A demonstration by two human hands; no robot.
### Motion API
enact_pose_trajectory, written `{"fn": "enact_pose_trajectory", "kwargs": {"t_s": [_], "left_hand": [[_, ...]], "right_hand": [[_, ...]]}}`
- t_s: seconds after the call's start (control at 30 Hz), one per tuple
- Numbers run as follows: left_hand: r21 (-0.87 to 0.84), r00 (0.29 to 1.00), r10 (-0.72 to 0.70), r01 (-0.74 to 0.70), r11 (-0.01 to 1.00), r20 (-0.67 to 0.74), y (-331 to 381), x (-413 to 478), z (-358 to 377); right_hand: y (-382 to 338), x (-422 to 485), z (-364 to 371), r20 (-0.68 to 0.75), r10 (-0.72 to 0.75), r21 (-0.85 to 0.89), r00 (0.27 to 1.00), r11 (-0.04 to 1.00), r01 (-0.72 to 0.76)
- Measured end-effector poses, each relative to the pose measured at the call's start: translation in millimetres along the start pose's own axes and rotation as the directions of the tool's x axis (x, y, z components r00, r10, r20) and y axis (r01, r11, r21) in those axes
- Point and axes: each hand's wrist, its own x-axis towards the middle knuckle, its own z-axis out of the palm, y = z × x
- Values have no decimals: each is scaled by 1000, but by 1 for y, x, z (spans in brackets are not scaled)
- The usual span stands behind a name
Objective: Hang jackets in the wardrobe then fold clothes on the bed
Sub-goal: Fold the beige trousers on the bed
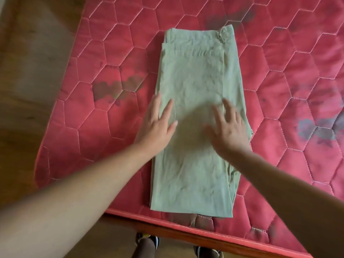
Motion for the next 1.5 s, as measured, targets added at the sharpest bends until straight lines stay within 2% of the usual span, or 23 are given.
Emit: {"fn": "enact_pose_trajectory", "kwargs": {"t_s": [0.1,0.23,0.33,0.4,0.47,0.53,0.6,0.63,0.73,0.77,0.83,0.9,1.07,1.2,1.33,1.4,1.47,1.5], "left_hand": [[96,998,-41,36,995,50,-10,65,-2],[191,982,-81,49,980,168,-16,84,9],[54,982,-82,74,996,169,-18,86,3],[-105,993,-110,113,988,36,-18,98,-11],[-292,961,-271,243,925,-59,-21,125,-24],[-460,895,-445,385,800,-24,-24,156,-35],[-556,850,-526,444,703,14,-24,177,-41],[-583,843,-537,449,677,25,-24,182,-42],[-633,812,-581,481,607,59,-25,181,-44],[-620,813,-580,478,623,43,-26,180,-45],[-477,862,-502,417,773,-60,-28,179,-51],[-375,894,-429,357,856,-128,-28,179,-56],[-441,883,-422,301,845,-206,-20,169,-55],[-574,878,-465,324,752,-112,-23,172,-56],[-616,887,-449,296,730,-107,-32,209,-70],[-548,893,-444,337,766,-70,-35,231,-72],[-352,890,-454,411,841,-46,-33,239,-66],[-256,900,-429,398,881,-81,-30,236,-60]], "right_hand": [[6,71,-8,55,45,-149,997,988,-36],[14,93,0,121,41,-257,992,966,-9],[10,91,-1,90,42,-244,995,970,-19],[1,103,-17,-48,75,-141,996,987,-81],[-7,129,-36,-148,227,115,963,971,-211],[-13,165,-55,-57,369,390,928,863,-320],[-19,194,-71,68,453,572,889,712,-407],[-19,203,-76,124,480,600,868,661,-451],[-16,208,-86,239,496,572,835,623,-534],[-14,206,-87,236,493,596,837,607,-526],[-10,200,-88,181,488,668,854,577,-471],[-10,194,-89,135,457,695,879,588,-413],[-11,182,-87,103,420,754,902,558,-346],[-9,186,-84,61,398,742,916,595,-308],[-7,229,-94,-30,379,680,925,686,-259],[-3,251,-94,-32,386,579,922,759,-297],[-2,254,-85,-60,395,352,917,868,-351],[-2,245,-78,-100,358,227,929,917,-329]]}}
